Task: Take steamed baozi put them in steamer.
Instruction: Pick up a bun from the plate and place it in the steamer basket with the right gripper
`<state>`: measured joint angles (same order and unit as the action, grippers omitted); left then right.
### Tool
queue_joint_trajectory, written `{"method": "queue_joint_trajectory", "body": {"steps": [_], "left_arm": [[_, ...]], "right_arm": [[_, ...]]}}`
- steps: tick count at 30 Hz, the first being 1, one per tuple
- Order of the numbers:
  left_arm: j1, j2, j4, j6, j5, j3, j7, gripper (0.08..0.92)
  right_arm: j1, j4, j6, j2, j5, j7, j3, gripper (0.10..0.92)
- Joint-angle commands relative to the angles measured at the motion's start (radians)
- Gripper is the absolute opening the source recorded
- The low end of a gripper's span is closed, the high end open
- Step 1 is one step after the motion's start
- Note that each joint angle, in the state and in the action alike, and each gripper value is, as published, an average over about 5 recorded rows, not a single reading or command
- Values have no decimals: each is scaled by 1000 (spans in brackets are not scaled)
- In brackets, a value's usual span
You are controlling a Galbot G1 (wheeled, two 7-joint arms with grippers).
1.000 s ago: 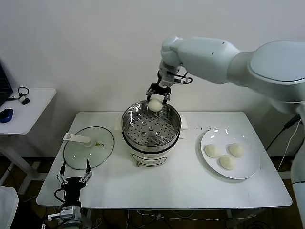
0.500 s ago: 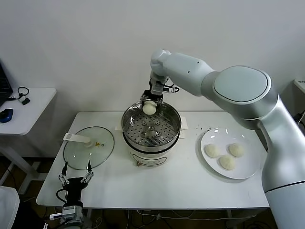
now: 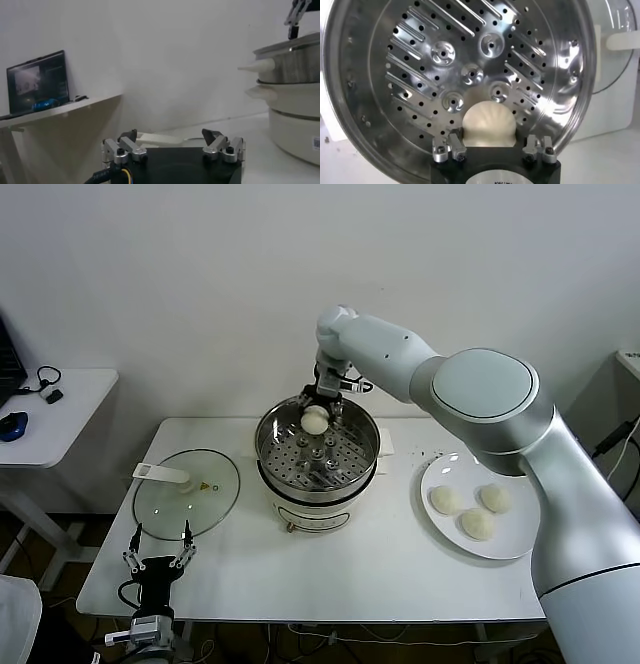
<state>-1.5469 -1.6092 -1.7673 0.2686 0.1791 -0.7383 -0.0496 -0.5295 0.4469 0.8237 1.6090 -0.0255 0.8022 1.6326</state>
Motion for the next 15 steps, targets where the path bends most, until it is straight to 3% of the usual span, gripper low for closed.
{"method": "queue_joint_trajectory", "body": {"steps": [1,11,15], "left_arm": [[0,-49,1,1,-1,0,0,823],[-1,-49,-4,1,-1,-4,-1,823],[-5,-49,-12,0,-2,-7,-1,823]], "right_arm": [[21,-29,49,23,13,-8,-20,701],[18,-40,49,27,27,-19,-61,798],[-49,27,49,-7,-43,-3,-18,819]]}}
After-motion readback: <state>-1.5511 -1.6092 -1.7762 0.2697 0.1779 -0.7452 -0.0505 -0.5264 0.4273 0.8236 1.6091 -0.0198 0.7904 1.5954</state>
